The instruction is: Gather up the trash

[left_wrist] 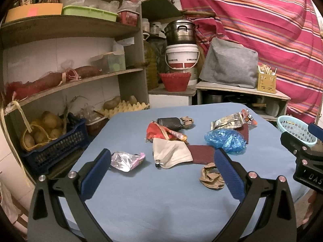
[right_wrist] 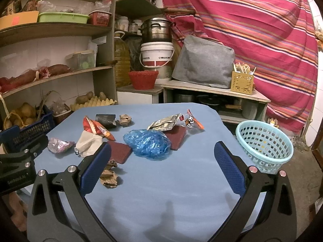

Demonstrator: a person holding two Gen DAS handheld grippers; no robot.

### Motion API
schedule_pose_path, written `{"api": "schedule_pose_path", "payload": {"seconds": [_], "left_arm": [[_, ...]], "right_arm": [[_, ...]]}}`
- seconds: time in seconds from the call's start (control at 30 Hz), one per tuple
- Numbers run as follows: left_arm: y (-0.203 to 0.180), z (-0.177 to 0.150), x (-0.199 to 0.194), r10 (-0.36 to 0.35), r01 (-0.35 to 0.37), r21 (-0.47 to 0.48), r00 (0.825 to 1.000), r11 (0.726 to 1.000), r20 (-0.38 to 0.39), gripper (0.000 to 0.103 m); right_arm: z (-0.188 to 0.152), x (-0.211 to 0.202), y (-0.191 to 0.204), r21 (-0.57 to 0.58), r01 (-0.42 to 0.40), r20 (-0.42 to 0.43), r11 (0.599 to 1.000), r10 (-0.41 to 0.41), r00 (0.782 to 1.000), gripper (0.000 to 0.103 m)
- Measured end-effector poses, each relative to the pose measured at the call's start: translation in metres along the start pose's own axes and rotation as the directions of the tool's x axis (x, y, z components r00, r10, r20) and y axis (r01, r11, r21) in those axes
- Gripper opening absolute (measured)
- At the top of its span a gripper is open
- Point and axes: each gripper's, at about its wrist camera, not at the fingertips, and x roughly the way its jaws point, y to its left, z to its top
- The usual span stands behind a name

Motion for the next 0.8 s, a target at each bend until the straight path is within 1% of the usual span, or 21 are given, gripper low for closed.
{"api": "schedule_pose_path", "payload": {"seconds": [0.8], "left_arm": [[0.0000,-0.0007,0.0011,0.001,-0.001,0.001,1.000,1.000,0.001,0.099]], "right_arm": [[0.0003,-0.0013,-0.0004,-0.001,0.000,0.001,1.000,0.000,1.000,0.099]]}}
